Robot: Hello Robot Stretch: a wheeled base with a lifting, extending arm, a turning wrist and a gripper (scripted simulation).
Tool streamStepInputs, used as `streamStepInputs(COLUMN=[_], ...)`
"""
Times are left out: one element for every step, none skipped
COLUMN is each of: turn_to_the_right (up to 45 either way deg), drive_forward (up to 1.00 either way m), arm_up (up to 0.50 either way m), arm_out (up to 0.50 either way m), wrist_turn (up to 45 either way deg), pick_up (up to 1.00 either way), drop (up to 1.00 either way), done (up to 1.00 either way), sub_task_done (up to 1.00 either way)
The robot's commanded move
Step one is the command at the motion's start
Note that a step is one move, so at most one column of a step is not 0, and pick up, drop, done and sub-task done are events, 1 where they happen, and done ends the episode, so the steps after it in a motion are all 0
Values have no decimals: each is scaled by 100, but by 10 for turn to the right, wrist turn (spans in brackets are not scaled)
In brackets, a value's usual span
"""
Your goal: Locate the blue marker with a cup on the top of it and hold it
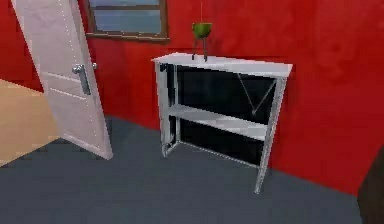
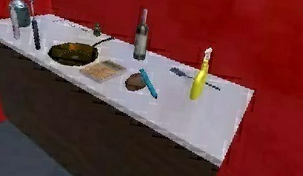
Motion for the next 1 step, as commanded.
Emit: streamStepInputs(turn_to_the_right=[270], drive_forward=[0], arm_up=[0], arm_out=[0], wrist_turn=[0], pick_up=[0], drop=[0], done=[0], sub_task_done=[0])
